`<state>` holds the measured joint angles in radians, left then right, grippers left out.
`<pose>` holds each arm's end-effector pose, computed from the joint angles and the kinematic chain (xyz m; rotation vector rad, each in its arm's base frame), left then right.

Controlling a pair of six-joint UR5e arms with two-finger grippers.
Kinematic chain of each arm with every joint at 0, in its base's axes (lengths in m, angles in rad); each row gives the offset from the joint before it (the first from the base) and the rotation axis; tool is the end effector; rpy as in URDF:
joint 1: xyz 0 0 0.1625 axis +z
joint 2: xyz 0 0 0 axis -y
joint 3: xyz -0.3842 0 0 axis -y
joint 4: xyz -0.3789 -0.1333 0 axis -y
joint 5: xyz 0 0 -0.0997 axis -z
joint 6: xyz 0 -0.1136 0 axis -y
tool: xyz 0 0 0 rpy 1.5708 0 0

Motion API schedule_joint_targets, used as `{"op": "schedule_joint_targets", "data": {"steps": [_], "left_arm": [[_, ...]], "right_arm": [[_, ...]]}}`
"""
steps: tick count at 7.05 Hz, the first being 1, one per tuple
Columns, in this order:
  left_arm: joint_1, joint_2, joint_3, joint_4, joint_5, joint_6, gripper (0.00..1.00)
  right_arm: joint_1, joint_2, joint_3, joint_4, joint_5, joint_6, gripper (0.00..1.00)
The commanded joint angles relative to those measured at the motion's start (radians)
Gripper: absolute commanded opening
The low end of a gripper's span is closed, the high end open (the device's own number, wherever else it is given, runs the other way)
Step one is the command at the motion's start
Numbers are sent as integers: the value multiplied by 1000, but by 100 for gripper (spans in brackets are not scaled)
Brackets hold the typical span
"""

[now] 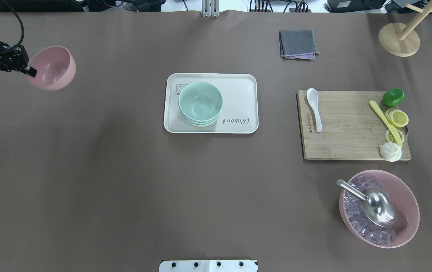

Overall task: Stack pink bowl on green and place spoon
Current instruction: 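Lift the pink bowl toward the tray while the right gripper grasps the white spoon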

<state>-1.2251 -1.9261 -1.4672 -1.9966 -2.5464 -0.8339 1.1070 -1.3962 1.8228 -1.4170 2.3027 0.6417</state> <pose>0.1726 -0.5949 0.4155 -0.0040 1.1193 -0.1060 -0.1909 -0.5099 0.4001 0.0981 -0.8941 -0.0466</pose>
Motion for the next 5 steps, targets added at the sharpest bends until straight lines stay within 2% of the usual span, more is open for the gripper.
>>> {"op": "schedule_joint_targets", "data": {"steps": [1, 3, 5], "left_arm": [[-1, -11, -2, 5, 5, -5, 0], [-1, -16, -2, 5, 5, -8, 0], [15, -101, -7, -1, 6, -210, 0]], "right_arm": [[-200, 138, -75, 27, -144, 209, 100], [-239, 164, -157, 30, -186, 205, 99], [-253, 168, -224, 109, -193, 210, 98]]}}
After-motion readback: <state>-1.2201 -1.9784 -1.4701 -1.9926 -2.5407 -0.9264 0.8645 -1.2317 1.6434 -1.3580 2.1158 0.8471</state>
